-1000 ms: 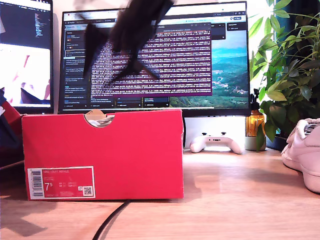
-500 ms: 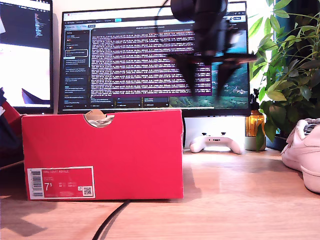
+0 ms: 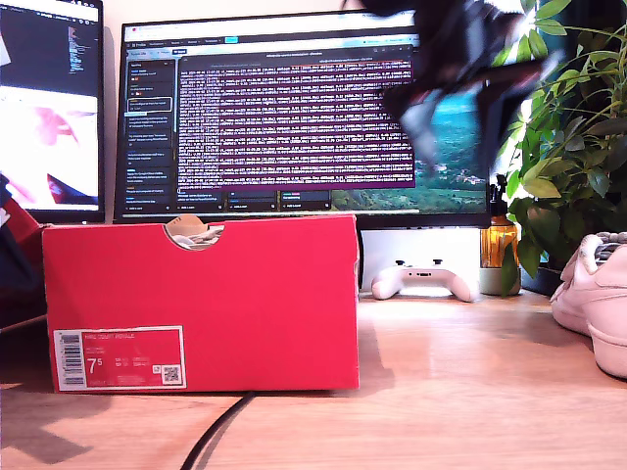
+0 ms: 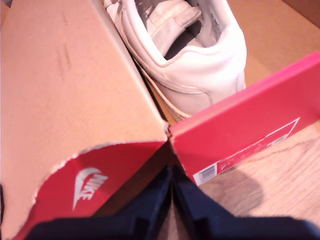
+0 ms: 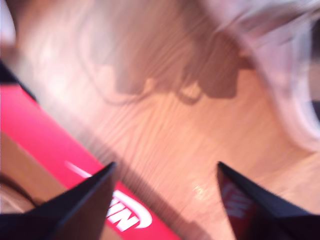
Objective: Pack the white shoes by picking the first shoe and placing it inside the red shoebox, left side, then picking and rotating the second shoe and placing it in the shoebox
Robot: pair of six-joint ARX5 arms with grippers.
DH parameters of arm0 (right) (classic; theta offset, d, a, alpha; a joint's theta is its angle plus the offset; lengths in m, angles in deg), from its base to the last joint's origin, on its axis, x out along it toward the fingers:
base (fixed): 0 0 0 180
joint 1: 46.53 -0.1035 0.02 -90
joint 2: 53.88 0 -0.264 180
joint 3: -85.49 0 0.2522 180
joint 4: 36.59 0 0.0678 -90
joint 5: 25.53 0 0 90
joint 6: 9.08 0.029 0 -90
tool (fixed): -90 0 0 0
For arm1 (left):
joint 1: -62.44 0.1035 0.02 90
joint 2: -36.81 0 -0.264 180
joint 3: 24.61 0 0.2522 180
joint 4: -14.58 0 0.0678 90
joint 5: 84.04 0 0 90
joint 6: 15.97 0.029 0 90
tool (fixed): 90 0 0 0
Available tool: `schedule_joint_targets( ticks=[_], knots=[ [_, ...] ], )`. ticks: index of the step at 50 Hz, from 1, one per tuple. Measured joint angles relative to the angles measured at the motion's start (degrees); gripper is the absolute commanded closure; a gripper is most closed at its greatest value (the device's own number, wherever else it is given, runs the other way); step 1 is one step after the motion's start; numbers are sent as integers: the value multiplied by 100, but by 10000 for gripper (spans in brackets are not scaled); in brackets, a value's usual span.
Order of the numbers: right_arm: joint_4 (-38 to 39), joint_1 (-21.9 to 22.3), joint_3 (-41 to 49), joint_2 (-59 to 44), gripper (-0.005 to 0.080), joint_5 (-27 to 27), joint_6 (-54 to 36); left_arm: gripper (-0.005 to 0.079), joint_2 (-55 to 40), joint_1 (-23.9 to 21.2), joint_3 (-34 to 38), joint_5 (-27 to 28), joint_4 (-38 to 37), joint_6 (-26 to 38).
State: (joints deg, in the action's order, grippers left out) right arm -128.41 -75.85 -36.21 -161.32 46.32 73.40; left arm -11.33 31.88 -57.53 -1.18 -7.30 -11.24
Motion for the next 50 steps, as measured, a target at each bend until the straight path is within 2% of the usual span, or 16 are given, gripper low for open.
schedule_joint_targets(
  ticks=[4,8,10,14,20,43,50],
  knots=[
    [0,44,417,461,124,-28,319,761,0,0,0,0,0,0],
    [4,76,933,901,125,-28,1163,761,0,0,0,0,-2,0],
    [-7,79,1252,1128,125,-31,1198,761,0,0,0,0,-2,0],
    [-17,81,1838,1473,127,9,2192,761,0,0,0,0,-2,0],
    [-46,81,2487,1735,128,247,3040,761,0,0,0,0,-2,0],
    [2,358,2750,1731,130,232,3169,761,0,0,0,0,-2,0],
    [2,485,3071,1731,132,280,3169,761,0,2,0,0,-2,0]
  ],
)
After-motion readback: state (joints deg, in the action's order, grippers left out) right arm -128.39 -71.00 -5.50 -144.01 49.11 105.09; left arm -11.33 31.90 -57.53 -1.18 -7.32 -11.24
